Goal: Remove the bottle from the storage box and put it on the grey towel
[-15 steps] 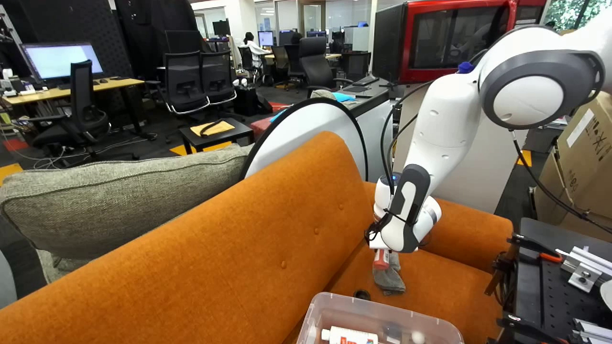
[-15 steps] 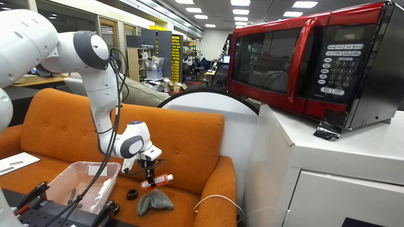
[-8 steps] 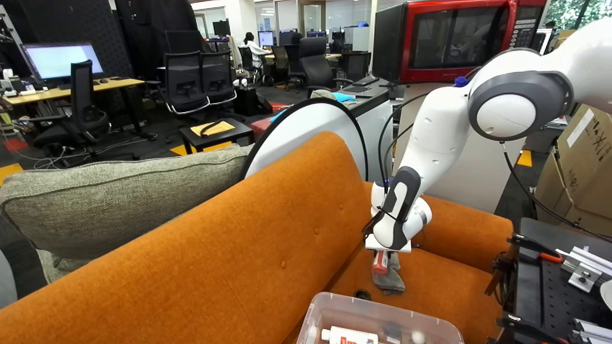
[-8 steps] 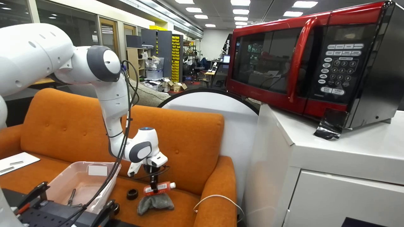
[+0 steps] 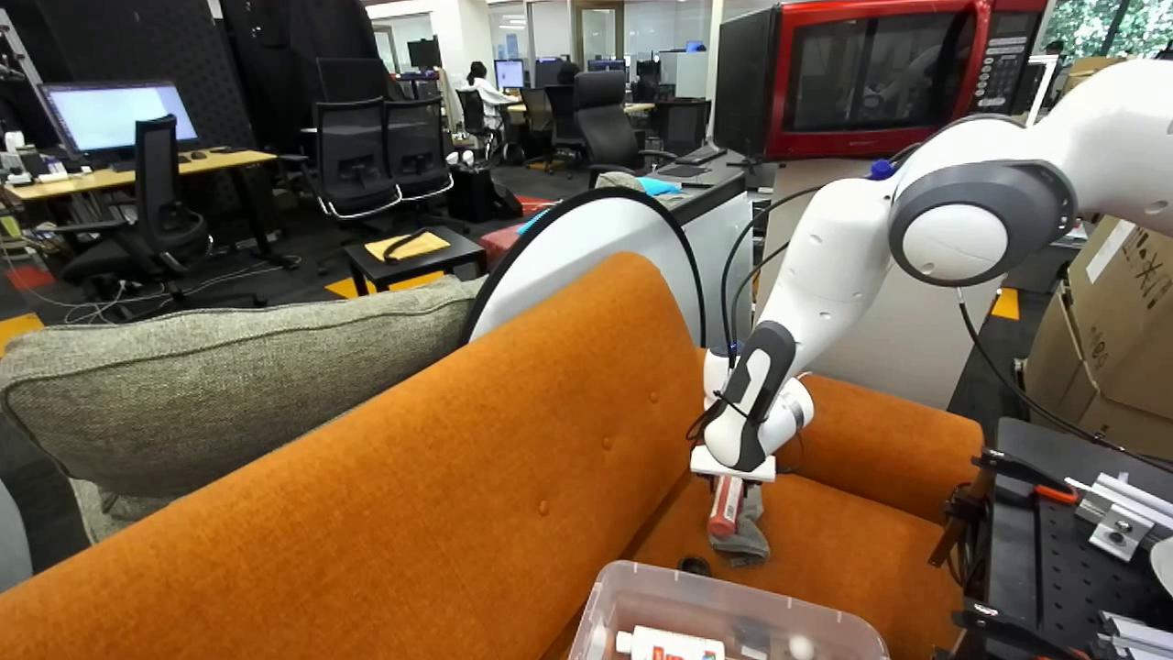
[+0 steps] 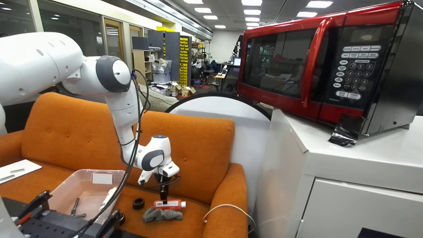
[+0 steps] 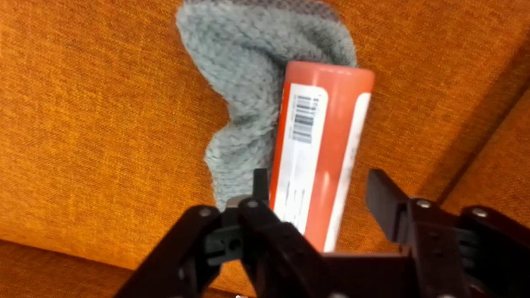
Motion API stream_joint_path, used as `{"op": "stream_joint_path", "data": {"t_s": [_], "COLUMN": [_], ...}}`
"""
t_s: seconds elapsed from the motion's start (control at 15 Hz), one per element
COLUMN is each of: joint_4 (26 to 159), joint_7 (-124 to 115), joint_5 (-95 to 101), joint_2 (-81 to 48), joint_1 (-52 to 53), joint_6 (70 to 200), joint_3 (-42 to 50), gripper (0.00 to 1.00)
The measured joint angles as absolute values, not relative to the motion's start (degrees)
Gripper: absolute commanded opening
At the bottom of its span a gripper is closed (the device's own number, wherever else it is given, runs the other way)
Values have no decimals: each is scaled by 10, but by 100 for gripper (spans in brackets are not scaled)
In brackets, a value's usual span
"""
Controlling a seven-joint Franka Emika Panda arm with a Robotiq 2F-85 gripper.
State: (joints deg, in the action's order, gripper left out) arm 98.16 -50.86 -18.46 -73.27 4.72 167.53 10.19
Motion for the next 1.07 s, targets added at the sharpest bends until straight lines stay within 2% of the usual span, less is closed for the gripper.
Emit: {"op": "stream_joint_path", "data": {"t_s": [0.13, 0.67, 1.07], "joint_4": [975, 1035, 1045], "joint_7": [-514, -512, -510], "joint_5": [-185, -185, -185], "joint_2": [-730, -656, -651], "joint_1": [48, 54, 54], "joint_6": [1675, 1713, 1716], "joint_3": [101, 72, 72], "gripper": [100, 100, 100]}}
